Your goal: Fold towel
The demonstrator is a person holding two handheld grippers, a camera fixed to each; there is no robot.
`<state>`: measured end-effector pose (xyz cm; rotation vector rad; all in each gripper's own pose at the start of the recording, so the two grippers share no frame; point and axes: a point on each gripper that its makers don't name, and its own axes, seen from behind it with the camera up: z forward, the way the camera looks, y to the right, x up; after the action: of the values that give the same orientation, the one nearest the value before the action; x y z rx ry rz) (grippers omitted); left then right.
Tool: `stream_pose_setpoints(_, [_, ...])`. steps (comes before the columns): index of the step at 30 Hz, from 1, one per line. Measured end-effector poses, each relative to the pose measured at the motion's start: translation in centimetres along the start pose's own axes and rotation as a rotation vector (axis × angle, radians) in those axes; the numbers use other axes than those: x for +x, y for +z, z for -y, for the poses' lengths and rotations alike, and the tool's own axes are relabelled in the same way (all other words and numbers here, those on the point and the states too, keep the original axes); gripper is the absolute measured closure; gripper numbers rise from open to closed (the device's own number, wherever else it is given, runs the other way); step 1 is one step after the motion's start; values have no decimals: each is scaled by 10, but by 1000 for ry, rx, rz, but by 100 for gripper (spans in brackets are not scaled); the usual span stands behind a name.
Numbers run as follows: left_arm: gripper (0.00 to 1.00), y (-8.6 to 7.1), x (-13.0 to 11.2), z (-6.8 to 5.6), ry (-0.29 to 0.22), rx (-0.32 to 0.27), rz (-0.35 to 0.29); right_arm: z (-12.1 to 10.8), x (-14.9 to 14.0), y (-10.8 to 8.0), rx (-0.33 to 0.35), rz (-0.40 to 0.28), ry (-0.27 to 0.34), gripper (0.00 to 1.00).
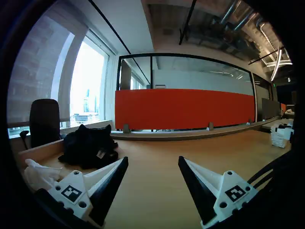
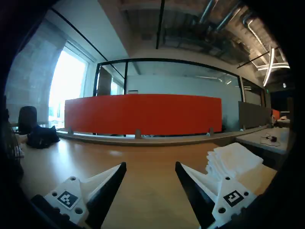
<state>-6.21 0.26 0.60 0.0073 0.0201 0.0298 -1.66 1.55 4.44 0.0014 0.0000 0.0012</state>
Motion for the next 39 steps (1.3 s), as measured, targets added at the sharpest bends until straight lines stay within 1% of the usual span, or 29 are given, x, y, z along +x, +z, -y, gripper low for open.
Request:
stream_pose_setpoints(29, [3,0,2,1,0,0,1,0,0,0,1,0,0,0])
stream_pose_setpoints(39, [3,-1,6,1,0,0,2,0,0,0,1,0,0,0])
